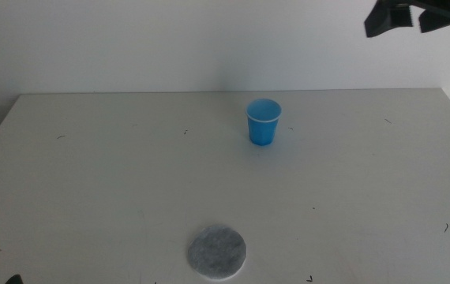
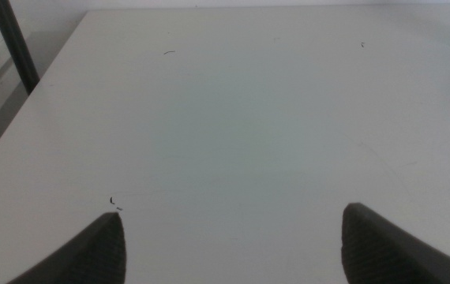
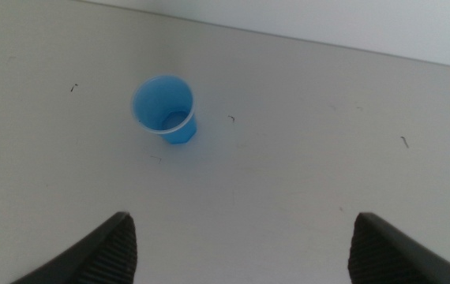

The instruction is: Place an empty cup on a cup mat.

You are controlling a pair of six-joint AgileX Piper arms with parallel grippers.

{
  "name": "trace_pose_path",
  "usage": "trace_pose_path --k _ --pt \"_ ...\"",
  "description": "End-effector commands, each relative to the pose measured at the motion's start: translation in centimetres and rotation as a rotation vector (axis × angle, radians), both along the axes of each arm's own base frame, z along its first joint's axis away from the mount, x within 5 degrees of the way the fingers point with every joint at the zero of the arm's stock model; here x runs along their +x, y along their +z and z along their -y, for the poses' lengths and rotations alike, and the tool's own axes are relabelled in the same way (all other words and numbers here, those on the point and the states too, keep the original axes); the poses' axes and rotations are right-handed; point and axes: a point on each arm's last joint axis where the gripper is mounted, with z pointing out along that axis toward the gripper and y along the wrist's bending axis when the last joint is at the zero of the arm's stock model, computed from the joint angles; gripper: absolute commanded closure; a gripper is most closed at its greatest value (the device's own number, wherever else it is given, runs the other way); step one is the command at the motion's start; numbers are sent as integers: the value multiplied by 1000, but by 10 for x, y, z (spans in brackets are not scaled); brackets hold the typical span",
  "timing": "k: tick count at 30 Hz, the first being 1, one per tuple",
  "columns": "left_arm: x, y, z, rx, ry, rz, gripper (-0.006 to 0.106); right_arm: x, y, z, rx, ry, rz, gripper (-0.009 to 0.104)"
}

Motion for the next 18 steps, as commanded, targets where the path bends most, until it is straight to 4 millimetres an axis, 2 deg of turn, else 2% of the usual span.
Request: trace_pose_path --k 1,10,14,18 --pt "1 9 1 -8 -4 85 -5 9 16 -10 17 5 57 20" --pt "1 9 1 -8 -4 85 -5 77 -23 -49 15 65 -18 20" --pt "1 9 1 -8 -4 85 -5 99 -42 -67 31 90 -56 20" --pt "1 9 1 -8 -4 85 -5 120 -62 -82 77 23 -93 20"
